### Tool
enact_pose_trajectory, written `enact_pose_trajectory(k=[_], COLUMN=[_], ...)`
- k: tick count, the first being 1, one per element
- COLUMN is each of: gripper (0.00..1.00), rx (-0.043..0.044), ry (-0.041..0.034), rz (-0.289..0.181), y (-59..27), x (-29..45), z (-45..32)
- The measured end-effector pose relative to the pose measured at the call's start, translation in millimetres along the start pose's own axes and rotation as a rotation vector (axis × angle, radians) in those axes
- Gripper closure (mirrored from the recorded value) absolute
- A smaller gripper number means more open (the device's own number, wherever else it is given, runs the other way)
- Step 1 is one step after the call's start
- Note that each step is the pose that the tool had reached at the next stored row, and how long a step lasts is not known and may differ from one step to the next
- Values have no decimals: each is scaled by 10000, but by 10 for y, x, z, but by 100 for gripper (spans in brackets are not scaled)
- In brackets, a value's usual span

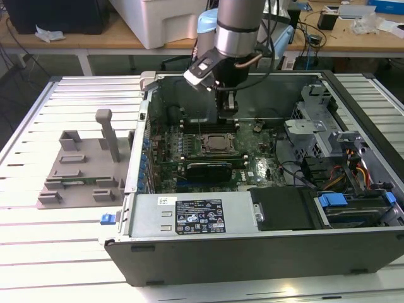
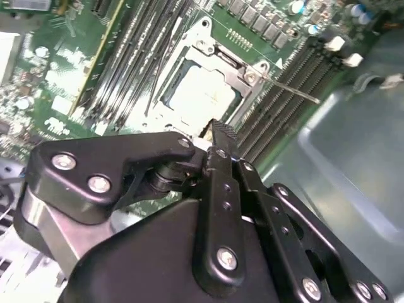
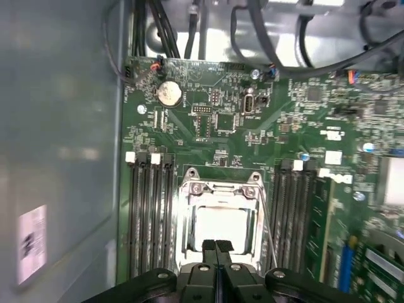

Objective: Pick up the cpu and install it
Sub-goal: 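Close the cpu cover, then install the first cpu locking lever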

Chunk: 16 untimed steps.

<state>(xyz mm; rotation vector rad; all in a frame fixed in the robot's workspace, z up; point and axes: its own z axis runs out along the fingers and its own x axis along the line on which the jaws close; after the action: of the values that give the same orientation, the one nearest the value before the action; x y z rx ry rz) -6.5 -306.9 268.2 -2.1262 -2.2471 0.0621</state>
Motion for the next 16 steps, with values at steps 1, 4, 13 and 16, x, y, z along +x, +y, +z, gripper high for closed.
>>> enact_pose_trajectory(k=[1, 4, 13, 16], gripper=[89, 89, 89, 89], rx=[0, 0, 4, 9], ry=[1, 1, -25, -73], rz=[0, 0, -548, -1341], y=[-3, -9, -9, -9], x=[0, 1, 1, 1], z=[-49, -150, -151, -151])
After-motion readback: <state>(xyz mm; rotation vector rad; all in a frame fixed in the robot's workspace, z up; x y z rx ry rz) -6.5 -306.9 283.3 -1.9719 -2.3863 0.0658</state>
